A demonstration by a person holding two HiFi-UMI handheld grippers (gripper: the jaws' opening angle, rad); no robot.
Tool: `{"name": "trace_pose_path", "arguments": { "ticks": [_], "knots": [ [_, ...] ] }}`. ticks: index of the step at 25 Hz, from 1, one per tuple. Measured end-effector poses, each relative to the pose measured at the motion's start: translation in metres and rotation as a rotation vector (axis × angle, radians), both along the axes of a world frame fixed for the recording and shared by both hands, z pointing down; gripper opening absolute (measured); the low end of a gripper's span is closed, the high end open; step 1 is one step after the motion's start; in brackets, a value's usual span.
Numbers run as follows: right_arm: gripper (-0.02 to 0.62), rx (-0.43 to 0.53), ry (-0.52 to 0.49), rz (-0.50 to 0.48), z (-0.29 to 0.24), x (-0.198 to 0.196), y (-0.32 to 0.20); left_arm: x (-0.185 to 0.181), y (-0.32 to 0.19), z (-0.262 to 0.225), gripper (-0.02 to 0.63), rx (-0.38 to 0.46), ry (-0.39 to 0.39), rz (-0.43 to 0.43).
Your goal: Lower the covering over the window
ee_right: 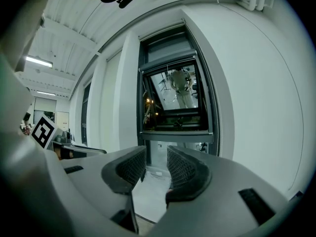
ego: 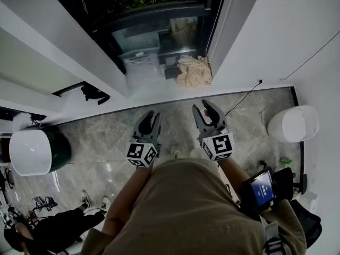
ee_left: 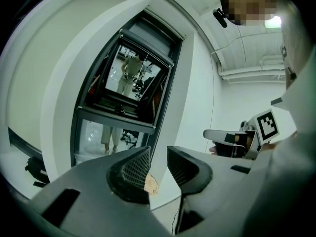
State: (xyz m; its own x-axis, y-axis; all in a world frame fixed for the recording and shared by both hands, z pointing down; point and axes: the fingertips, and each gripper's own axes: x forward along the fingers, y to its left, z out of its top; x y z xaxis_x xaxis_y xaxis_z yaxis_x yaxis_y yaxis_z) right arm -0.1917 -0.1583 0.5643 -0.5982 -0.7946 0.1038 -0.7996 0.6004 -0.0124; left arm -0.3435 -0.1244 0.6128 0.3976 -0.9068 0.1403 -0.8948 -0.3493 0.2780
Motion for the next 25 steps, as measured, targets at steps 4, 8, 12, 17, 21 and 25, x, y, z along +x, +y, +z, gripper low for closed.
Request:
{"name": "trace_pose_path", "arguments": {
  "ticks": [4, 8, 12, 17, 21, 25],
  "knots": [
    [0.139, -0.031, 0.001, -0.004, 0.007, 0.006, -0.002, 0.003, 0.005, 0.006, 0.115, -0.02, 0.008, -0.012],
    [0.139, -0.035, -0.003, -0.023, 0.007, 0.005, -0.003, 0.006, 0.005, 0.009, 0.114, -0.03, 0.015, -0.023],
    [0.139, -0.028, 0.002, -0.035, 0.006, 0.013, -0.001, 0.017, 0.007, 0.007, 0.114, -0.028, 0.015, -0.026],
    [0.139, -0.033, -0.002, -0.037, 0.0, 0.038, 0.006, 0.046, 0.009, 0.0, 0.112, -0.029, 0.015, -0.019],
    [0.138, -0.036, -0.008, -0.031, -0.006, 0.068, 0.018, 0.081, 0.016, -0.006, 0.111, -0.023, 0.017, -0.004],
    [0.138, -0.039, -0.002, -0.029, -0.009, 0.101, 0.035, 0.115, 0.027, -0.012, 0.11, -0.019, 0.021, 0.002]
  ]
}}
